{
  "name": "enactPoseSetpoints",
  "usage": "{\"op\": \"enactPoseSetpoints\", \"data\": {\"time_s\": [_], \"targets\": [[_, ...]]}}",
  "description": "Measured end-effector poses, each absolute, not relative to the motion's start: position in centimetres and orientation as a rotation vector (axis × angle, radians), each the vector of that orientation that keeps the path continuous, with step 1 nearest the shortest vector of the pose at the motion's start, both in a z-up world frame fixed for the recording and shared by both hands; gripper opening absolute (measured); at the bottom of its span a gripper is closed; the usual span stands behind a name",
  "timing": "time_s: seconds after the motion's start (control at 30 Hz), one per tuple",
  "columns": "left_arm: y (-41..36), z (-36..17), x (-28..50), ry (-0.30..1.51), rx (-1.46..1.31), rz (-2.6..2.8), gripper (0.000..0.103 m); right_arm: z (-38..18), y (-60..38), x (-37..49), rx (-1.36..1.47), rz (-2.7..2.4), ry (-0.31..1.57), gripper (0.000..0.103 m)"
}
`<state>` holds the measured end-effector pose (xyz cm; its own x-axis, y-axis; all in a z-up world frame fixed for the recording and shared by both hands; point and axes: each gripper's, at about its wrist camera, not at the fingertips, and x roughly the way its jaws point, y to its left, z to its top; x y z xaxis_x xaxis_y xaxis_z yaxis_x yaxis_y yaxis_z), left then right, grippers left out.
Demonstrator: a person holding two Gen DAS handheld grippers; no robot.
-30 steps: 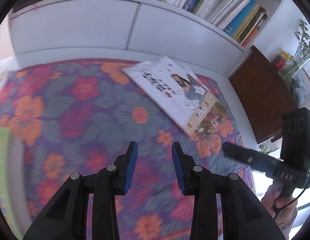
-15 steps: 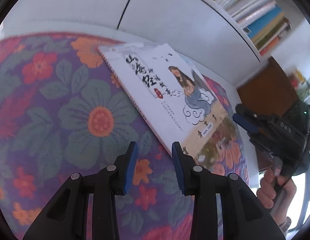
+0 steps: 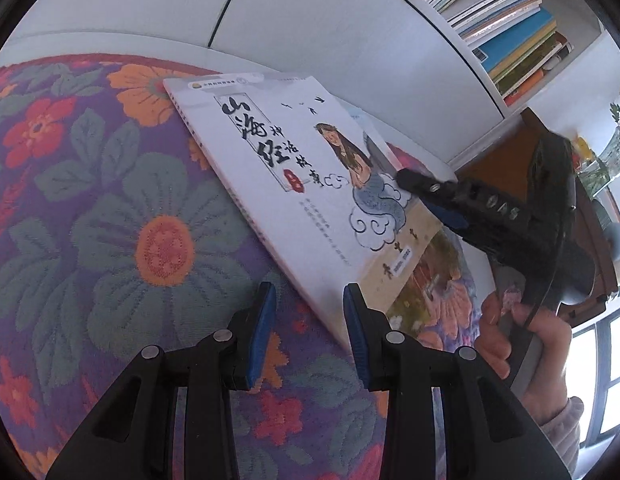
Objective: Organize books
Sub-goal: 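Grasp the mermaid book edge with both grippers and lift it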
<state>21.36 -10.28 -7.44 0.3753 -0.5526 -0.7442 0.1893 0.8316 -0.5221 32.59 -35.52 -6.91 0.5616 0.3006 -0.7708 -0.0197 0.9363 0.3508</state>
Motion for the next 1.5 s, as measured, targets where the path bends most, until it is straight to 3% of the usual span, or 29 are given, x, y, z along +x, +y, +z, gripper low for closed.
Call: {"op": "enactPoseSetpoints", "data": {"time_s": [0.23, 0.33, 0.77, 1.33, 1.5], "targets": [[-10.7, -6.8, 21.3, 1.116, -0.263, -0.434, 0.029, -6.6, -31.7, 31.0, 0.158, 0.156, 1.019, 0.066], [-11.7, -6.2, 20.8, 1.127, -0.136, -0.418, 0.031, -6.6, -31.6, 29.6, 0.177, 0.151, 1.030, 0.067], [-8.6, -5.8, 15.5, 1.175, -0.060, -0.437, 0.032, -7.1, -31.6, 20.9, 0.359, 0.254, 1.126, 0.067], [5.6, -5.6, 1.5, 1.185, -0.081, -0.397, 0.034, -8.1, -17.5, 9.7, 0.226, 0.541, 1.308, 0.067], [7.8, -5.7, 1.4, 1.221, -0.193, -0.461, 0.034, -8.9, -17.8, 8.3, 0.307, 0.652, 1.341, 0.062]]}}
